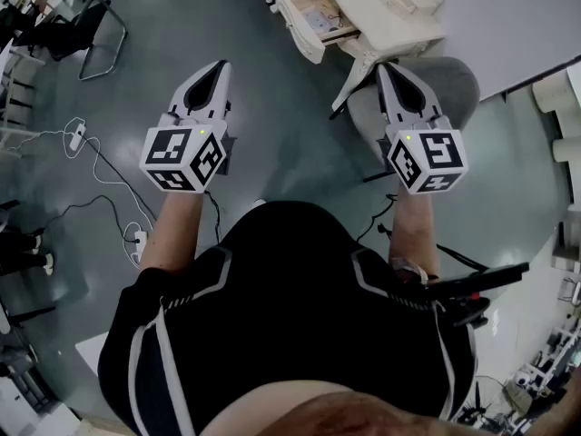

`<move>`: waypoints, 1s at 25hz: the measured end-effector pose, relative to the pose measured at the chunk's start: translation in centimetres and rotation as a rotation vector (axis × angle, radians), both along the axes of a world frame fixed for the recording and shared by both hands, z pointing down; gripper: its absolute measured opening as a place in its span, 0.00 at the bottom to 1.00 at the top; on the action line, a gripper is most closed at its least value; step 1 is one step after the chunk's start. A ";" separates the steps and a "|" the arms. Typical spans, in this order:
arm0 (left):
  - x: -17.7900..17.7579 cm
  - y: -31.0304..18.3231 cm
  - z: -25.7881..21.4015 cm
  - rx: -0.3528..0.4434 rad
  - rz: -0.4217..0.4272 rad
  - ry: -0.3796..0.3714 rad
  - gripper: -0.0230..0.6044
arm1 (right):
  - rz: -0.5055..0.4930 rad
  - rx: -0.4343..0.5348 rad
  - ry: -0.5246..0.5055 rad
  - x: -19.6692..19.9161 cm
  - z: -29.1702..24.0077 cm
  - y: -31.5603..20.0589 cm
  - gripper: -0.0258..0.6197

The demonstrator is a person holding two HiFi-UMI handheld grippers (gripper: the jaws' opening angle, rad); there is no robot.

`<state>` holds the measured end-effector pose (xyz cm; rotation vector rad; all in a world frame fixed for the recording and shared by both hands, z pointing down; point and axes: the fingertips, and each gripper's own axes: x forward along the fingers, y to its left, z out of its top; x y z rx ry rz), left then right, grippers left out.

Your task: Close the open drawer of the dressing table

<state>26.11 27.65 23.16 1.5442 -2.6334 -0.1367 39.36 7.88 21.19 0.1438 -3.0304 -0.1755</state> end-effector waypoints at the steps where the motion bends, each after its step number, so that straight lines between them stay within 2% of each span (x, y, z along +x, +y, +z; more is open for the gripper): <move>1: 0.0 0.0 -0.1 0.002 0.001 0.000 0.04 | 0.001 0.000 0.000 0.0 0.0 0.0 0.04; 13: -0.5 0.4 -0.3 0.010 0.014 -0.001 0.04 | 0.016 -0.005 -0.019 -0.6 -0.7 0.6 0.04; 25: -3.8 5.1 1.6 0.036 0.045 0.012 0.04 | -0.007 0.015 -0.015 -5.7 0.3 6.1 0.05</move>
